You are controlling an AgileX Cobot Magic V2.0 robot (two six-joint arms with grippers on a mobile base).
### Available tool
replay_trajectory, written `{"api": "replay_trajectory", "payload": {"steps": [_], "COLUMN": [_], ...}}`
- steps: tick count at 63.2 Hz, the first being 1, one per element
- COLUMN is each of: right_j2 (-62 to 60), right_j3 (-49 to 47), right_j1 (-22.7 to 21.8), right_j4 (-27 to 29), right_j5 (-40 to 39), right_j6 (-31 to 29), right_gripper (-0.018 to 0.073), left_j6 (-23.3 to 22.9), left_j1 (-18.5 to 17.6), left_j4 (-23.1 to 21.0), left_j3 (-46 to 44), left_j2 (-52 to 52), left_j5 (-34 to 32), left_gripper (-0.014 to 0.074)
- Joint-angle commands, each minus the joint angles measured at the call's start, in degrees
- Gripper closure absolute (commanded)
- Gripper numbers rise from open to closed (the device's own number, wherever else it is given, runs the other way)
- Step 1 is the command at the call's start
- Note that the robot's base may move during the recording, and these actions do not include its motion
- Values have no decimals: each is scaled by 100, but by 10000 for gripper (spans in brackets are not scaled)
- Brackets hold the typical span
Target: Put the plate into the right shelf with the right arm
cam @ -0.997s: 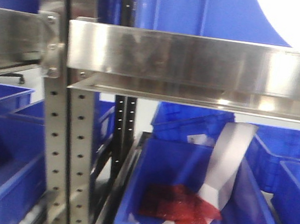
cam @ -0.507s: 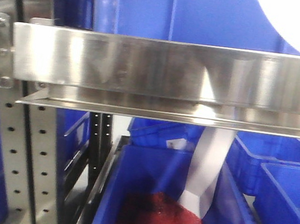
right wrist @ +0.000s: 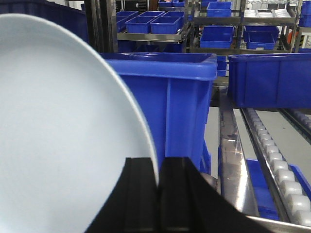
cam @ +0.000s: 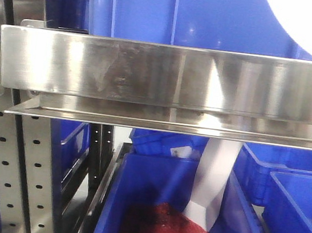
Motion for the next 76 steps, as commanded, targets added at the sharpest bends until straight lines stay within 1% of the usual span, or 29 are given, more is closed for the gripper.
{"api": "replay_trajectory", "payload": {"steps": [1,27,39,56,62,67,76], "right_j2": [59,59,59,59,59,99,592], "right_j3": [-183,-183,-183,-183,-207,-420,-1251], "right_j1": [-44,-44,-44,-44,-44,-36,-36], "right_j4": [30,30,30,30,35,62,183], "right_j5": [-548,-553,-1046,-1027,-1298,-1392,-856], "right_j6": [-24,-24,-24,-24,-24,-19,-19], "right_gripper": [507,507,507,507,505,505,505], "left_j6": [-40,-40,-40,-40,-40,-40,-40], "left_j1": [-11,-11,-11,-11,-11,-11,-11], "left_j4": [-47,-47,-47,-47,-47,-47,-47], "left_j3": [59,59,59,59,59,59,59], "left_j2": [-59,-59,-59,-59,-59,-59,-59], "left_j5": [-516,-516,-516,-516,-516,-516,-516], "left_gripper": [724,724,724,724,724,724,724]}}
